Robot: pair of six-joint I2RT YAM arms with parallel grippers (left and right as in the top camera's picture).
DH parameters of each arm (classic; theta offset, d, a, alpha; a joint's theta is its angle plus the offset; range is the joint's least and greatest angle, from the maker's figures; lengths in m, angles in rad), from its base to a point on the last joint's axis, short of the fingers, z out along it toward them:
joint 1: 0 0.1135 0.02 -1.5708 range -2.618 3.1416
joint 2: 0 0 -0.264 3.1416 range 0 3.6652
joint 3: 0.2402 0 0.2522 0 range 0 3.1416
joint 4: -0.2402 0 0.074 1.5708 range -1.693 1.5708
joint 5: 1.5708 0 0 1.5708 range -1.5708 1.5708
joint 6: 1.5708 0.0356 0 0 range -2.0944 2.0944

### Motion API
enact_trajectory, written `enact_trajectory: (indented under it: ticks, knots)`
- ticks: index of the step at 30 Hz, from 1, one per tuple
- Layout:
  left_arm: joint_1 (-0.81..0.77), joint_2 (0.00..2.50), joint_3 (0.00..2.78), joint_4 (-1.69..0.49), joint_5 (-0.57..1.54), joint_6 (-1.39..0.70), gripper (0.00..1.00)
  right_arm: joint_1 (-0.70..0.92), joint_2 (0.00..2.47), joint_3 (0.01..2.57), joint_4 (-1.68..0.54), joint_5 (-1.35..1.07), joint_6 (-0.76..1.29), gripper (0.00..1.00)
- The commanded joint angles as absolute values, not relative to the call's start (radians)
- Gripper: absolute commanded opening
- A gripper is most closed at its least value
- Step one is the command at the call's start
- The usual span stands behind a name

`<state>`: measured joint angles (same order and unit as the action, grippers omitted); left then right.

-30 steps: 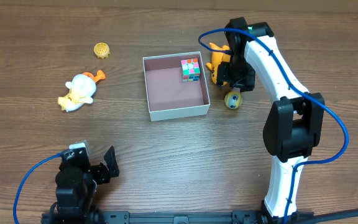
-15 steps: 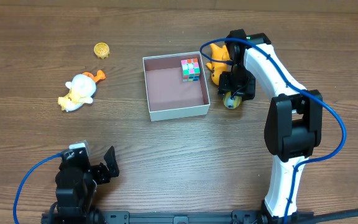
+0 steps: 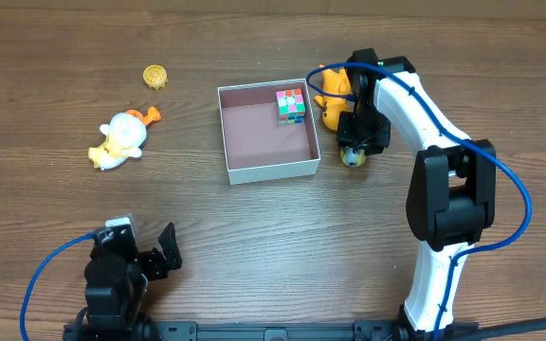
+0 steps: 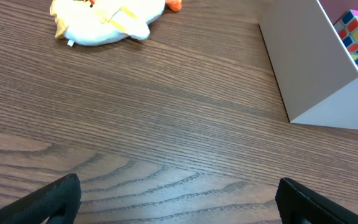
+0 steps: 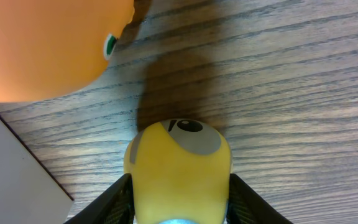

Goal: Pack container
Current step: 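Grasp the yellow face ball with the right gripper, then carry the yellow ball into the box and release it beside the cube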

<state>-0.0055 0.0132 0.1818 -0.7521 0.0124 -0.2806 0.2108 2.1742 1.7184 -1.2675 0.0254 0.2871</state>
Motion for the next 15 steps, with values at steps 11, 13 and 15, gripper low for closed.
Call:
enact_trajectory:
  ticks: [11, 13, 15]
  knots:
    - [0.001, 0.005, 0.172, -0.75, 0.019, -0.262, 1.0, 0.207, 2.167, 1.8, -1.289, 0.02, 0.287, 0.43]
    - [0.001, 0.005, 0.172, -0.75, 0.019, -0.261, 1.0, 0.207, 2.167, 1.86, -1.312, 0.021, 0.284, 0.43]
    - [0.001, 0.005, 0.172, -0.75, 0.019, -0.261, 1.0, 0.207, 2.167, 1.908, -1.332, 0.021, 0.284, 0.44]
